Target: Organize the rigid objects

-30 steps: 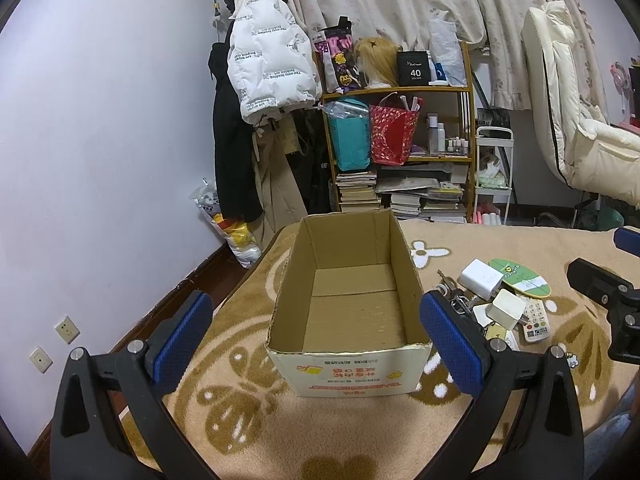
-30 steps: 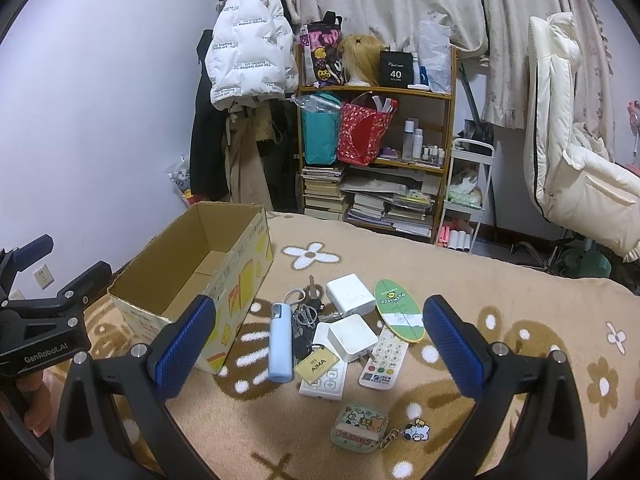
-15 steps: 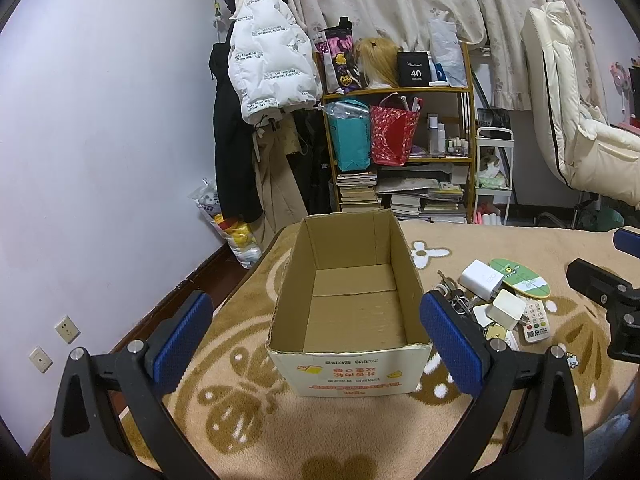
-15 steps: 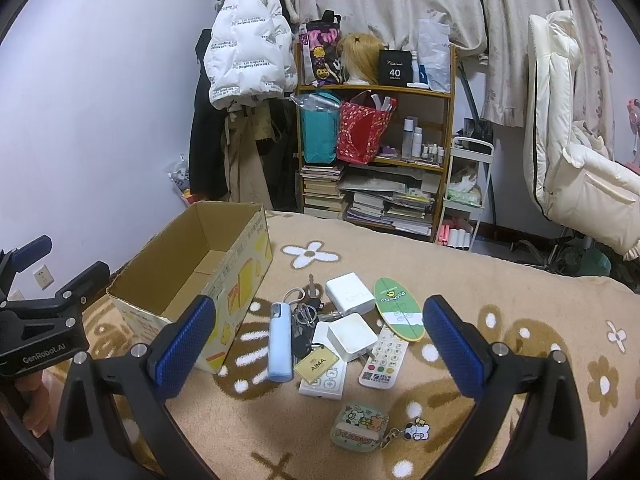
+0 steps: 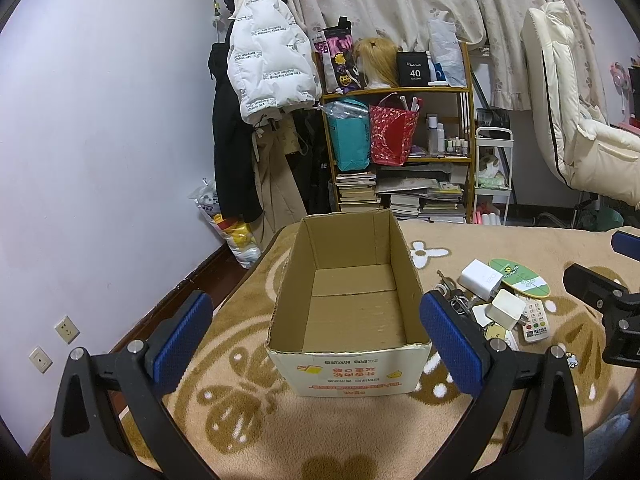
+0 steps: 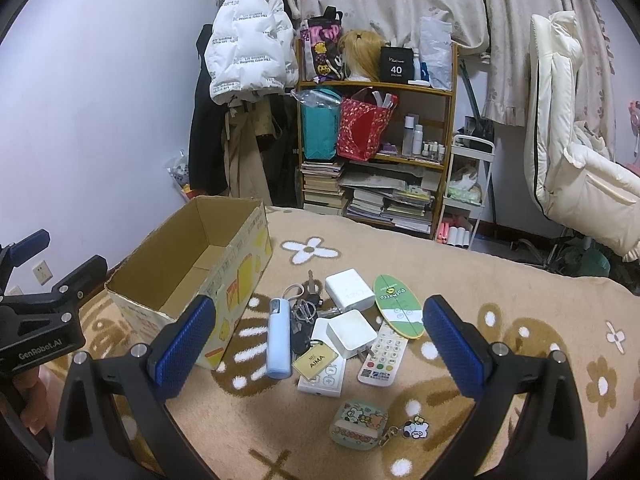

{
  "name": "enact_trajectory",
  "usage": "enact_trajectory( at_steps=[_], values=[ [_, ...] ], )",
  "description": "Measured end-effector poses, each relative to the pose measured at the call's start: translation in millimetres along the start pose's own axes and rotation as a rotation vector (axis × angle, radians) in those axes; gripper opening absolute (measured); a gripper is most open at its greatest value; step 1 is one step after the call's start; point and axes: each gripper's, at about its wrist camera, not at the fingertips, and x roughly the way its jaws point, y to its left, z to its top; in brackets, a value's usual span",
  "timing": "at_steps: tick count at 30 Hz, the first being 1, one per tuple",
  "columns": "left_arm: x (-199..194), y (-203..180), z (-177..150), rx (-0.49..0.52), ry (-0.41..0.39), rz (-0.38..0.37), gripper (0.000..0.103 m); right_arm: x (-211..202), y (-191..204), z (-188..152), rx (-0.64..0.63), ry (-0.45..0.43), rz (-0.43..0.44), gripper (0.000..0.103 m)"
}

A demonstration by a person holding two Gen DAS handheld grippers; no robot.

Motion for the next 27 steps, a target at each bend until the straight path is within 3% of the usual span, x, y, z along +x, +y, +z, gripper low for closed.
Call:
enact_trajectory(
  at_steps=[27],
  values=[
    [0.6,-0.4,-0.4,0.003,0.004,-0.004,0.102,3.0,-2.0,-2.9,0.003,0.000,-0.006,0.103]
  ],
)
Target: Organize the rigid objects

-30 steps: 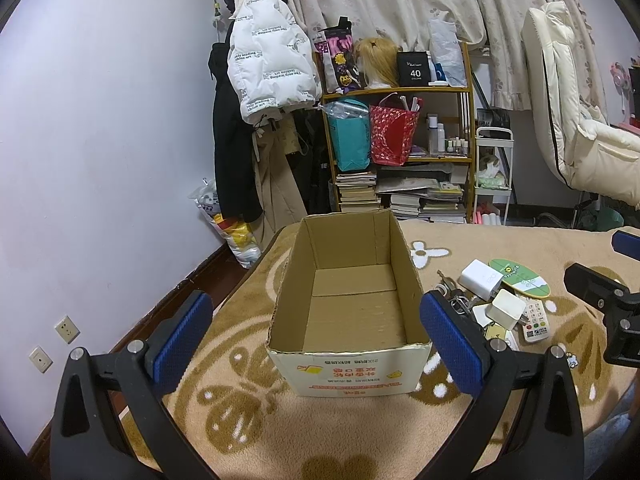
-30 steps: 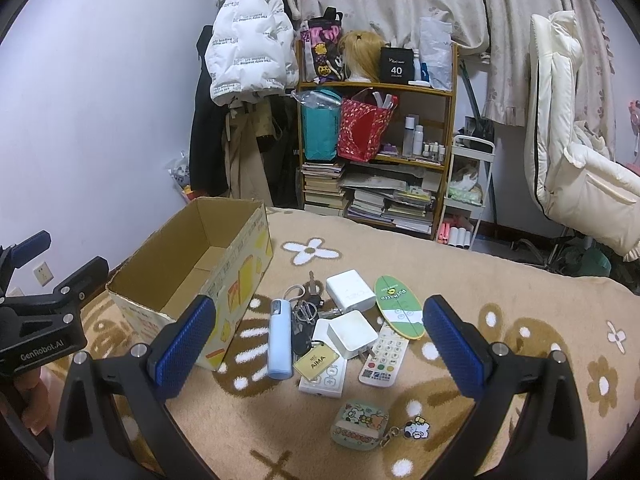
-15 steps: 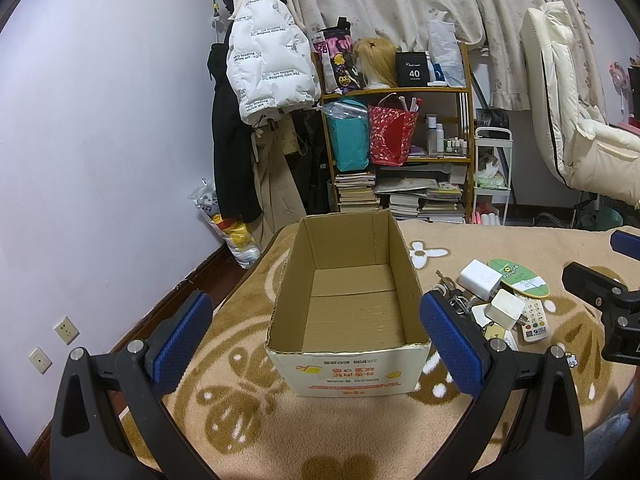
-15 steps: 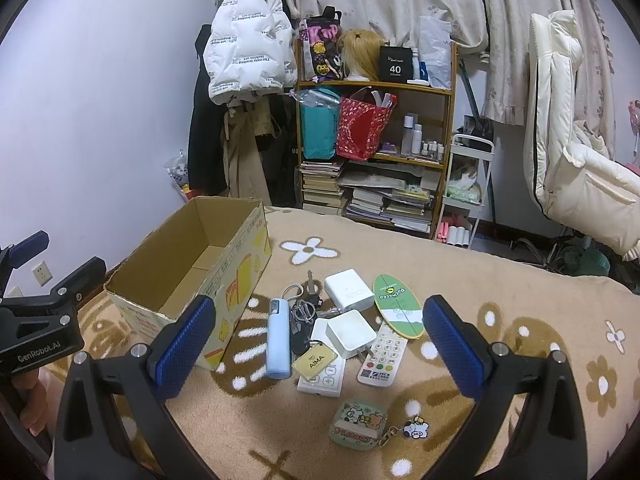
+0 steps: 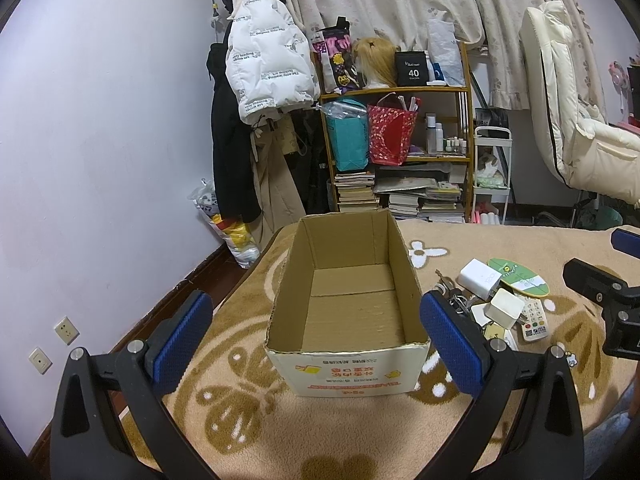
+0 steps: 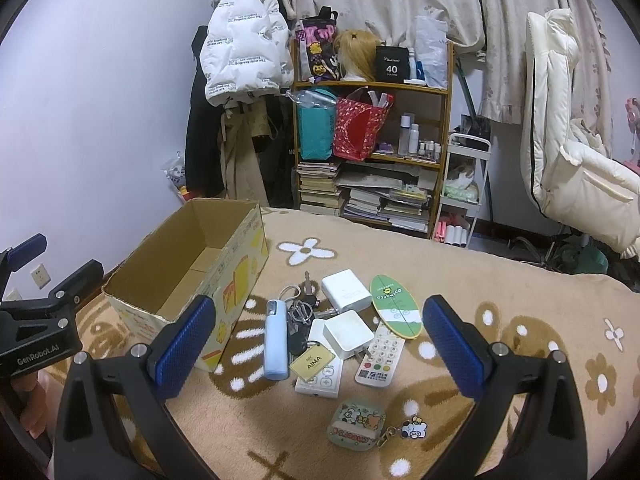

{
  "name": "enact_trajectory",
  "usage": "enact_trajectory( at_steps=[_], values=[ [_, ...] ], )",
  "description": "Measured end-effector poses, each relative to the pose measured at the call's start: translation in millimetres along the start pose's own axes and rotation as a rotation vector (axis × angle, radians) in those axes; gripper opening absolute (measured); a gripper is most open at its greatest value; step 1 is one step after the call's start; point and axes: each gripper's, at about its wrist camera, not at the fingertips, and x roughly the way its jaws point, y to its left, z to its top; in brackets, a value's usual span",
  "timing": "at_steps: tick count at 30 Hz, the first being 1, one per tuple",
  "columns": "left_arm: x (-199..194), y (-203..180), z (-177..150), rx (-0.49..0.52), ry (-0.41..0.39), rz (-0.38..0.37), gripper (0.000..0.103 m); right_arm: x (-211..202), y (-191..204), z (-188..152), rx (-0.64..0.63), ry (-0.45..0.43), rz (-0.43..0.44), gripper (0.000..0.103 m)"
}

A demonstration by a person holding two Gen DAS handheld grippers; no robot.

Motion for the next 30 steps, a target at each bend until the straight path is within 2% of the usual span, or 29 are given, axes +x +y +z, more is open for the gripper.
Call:
enact_trajectory(
  at_steps=[6,11,14,18,26,30],
  values=[
    [1.8,-1.1,0.8,-0.006,0.018,0.003,0.102,2.9,-3.9,-7.2,-0.007,0.006,-0.002,0.103],
    [23.6,0.7,5.6,-0.002,0.103,0.027,0.102,13.7,-11.5,-15.9,-0.005,0.044,-0.016,0.103],
    [31.6,2.5,8.3,0.001,0.114,0.032,0.102,20.1,-11.1,-13.2,0.003,0.066,-0.034,0.103],
    [42.2,4.0,13.0,0.009,0.128,0.040,0.102,32.1,-13.3,-14.5,0.008,0.125,-0.040,0.103],
    [76.9,10.0,19.0,0.023,0.240,0.050,0.102,54.2,-11.6,-15.7,0.008,0.250,-0.023,0.103],
    [95.3,7.2,21.2,0.072,0.292,0.068,0.102,68.1,-14.7,-14.8,0.031,0.310,-0.009,0.103]
  ],
)
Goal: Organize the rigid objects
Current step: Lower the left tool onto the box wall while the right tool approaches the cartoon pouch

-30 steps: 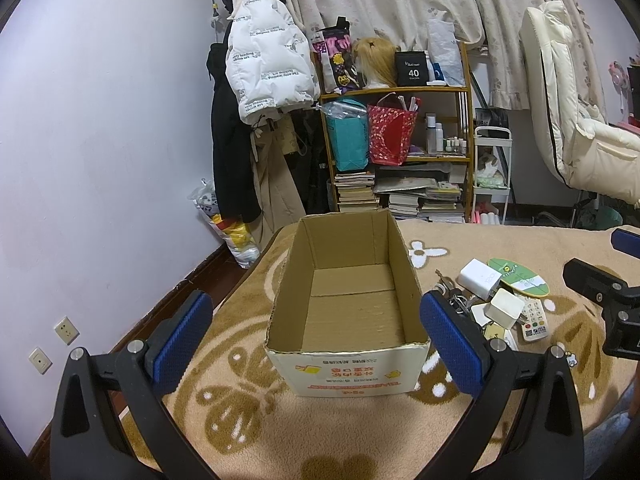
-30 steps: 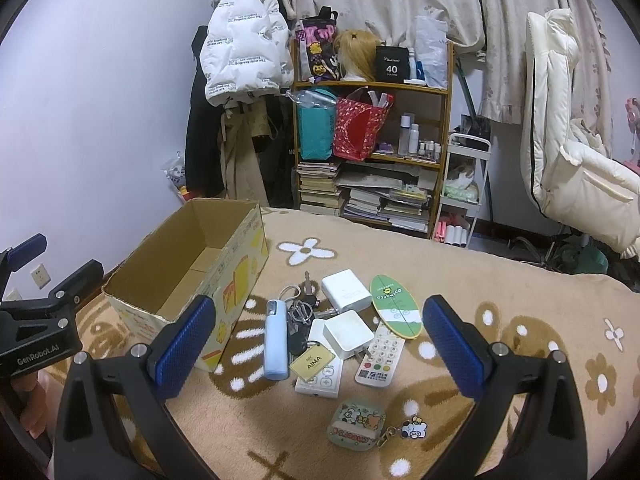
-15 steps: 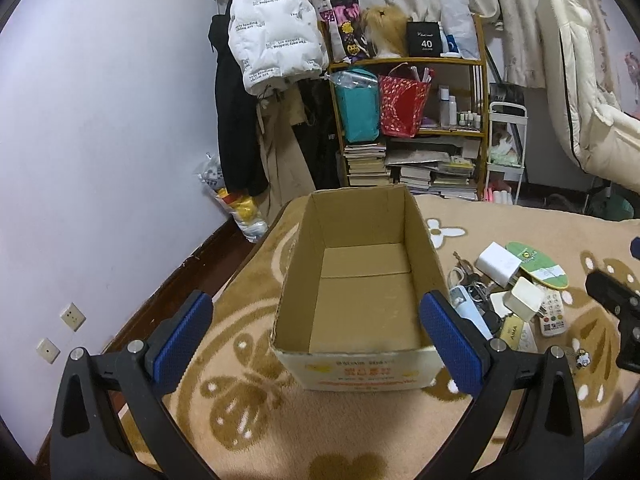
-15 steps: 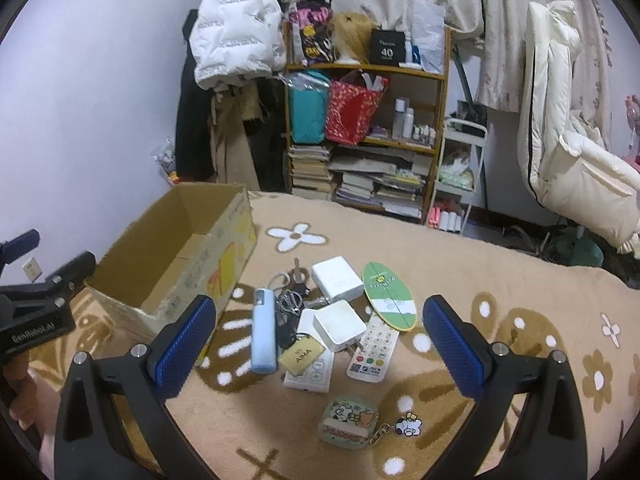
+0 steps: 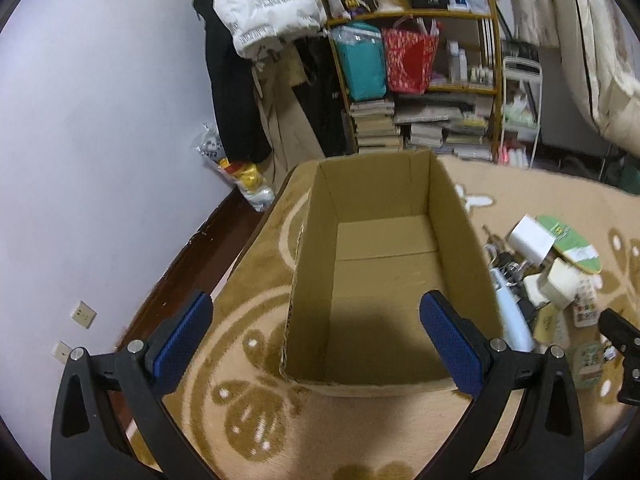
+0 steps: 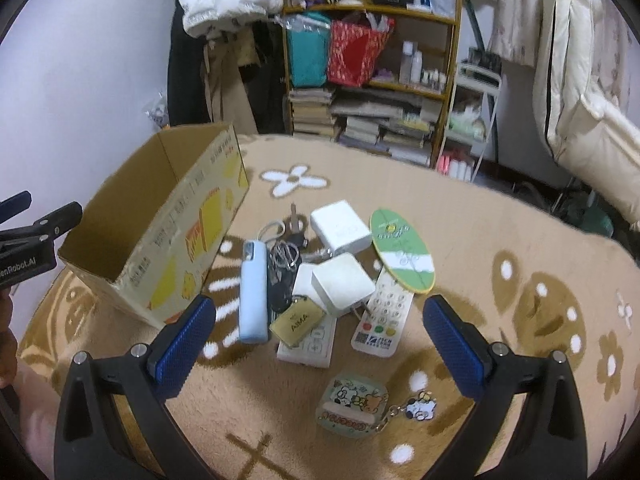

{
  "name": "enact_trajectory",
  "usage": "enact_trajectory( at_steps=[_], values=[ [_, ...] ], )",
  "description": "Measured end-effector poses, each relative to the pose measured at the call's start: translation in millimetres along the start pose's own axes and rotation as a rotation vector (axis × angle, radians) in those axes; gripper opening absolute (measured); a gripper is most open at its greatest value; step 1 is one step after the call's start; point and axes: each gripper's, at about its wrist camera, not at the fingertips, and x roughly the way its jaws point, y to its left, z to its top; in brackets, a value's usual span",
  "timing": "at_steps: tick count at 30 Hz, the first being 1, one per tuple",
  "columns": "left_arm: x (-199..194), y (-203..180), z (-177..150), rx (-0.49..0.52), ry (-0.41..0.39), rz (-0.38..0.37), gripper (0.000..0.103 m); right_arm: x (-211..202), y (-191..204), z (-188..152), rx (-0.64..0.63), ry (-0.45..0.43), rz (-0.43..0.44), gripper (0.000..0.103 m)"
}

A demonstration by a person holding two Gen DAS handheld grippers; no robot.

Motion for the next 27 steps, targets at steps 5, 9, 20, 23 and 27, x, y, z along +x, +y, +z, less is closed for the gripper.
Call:
enact_trajectory(
  at_steps=[5,9,20,23,27],
  values=[
    [19.6,-3.4,8.7,0.021,0.051,0.001,0.102,18.1,-12.0,-1.1,0.061,0.088,0.026,0.103],
    [34.1,-5.6,14.5,0.012,0.077,-0.018,0.102,26.8,-19.3,-1.7,0.091,0.124,0.017,0.103],
    [62.3,2.4,14.3,-0.049,0.149,-0.010,0.102,51.5,-31.2,-18.8,0.134,0.253,-0.002,0.103],
    [68.1,9.6,10.2,-0.090,0.181,-0.032,0.102,58.2,-31.6,-25.6,0.136,0.283,-0.025,0.103],
    [69.1,10.1,8.1,-0.067,0.177,0.016,0.102,65.3,-27.8,-31.4,0.124,0.328,-0.014,0.103]
  ],
)
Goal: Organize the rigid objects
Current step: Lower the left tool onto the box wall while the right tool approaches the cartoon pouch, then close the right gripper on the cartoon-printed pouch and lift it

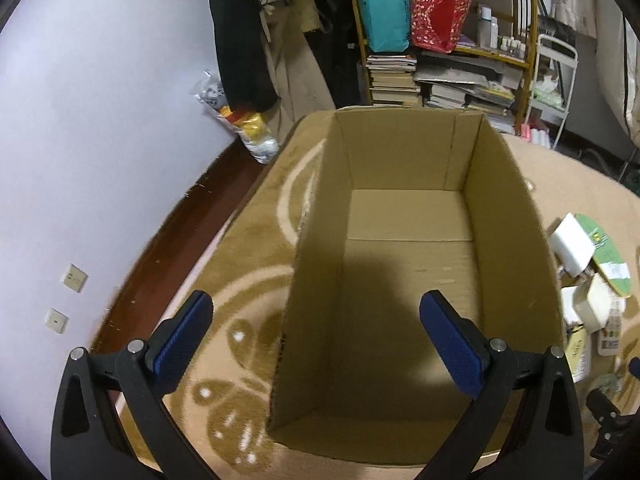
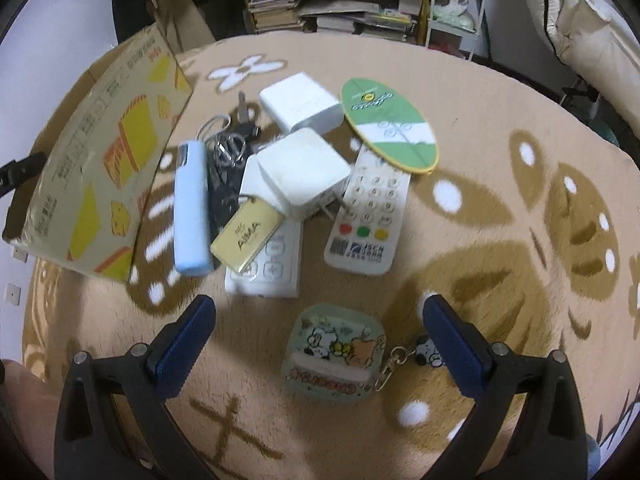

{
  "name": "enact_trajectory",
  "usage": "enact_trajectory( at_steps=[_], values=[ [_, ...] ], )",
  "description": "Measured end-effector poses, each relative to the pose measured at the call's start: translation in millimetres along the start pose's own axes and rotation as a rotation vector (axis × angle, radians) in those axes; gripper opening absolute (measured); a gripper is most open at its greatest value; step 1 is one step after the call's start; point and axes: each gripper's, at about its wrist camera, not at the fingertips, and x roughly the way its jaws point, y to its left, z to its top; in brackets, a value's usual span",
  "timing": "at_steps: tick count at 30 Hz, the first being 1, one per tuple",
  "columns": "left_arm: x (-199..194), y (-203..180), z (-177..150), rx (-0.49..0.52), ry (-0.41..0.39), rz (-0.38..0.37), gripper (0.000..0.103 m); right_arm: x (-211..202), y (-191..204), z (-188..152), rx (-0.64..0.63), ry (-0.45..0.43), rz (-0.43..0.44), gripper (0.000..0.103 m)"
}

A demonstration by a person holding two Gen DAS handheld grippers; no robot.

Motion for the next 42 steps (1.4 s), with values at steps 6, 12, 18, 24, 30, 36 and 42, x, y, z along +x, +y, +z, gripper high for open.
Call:
enact_trajectory(
  at_steps=[6,12,18,24,30,36,42],
  values=[
    [2.5,-3.4,-3.2,0.027,0.010,0.034,0.102,5.0,7.2,-4.1,-0.034,0.028,0.013,0.103],
    [8.0,-6.3,-6.1,0.041,0.033,0.061,0.092,14.4,14.5,-6.9,-0.057,0.075,0.019,0.101],
    [17.9,-2.1,-10.0,0.016,0.088,0.077,0.059,22.4,11.5,-6.3,-0.053,0.114,0.020,0.098],
    [24.8,3.9,-13.1,-0.015,0.128,0.049,0.032,23.8,9.3,-7.7,-0.061,0.130,0.006,0.089],
    [24.6,10.7,-14.6,-0.065,0.139,0.005,0.024,24.6,6.4,-10.3,-0.045,0.155,-0.017,0.072],
    [26.6,6.9,-15.4,-0.036,0.143,0.033,0.024,25.8,11.6,-5.6,-0.064,0.144,-0.026,0.058],
    [26.9,1.7,-15.9,-0.007,0.137,0.061,0.022,22.3,19.6,-3.7,-0.086,0.119,-0.010,0.058]
  ],
)
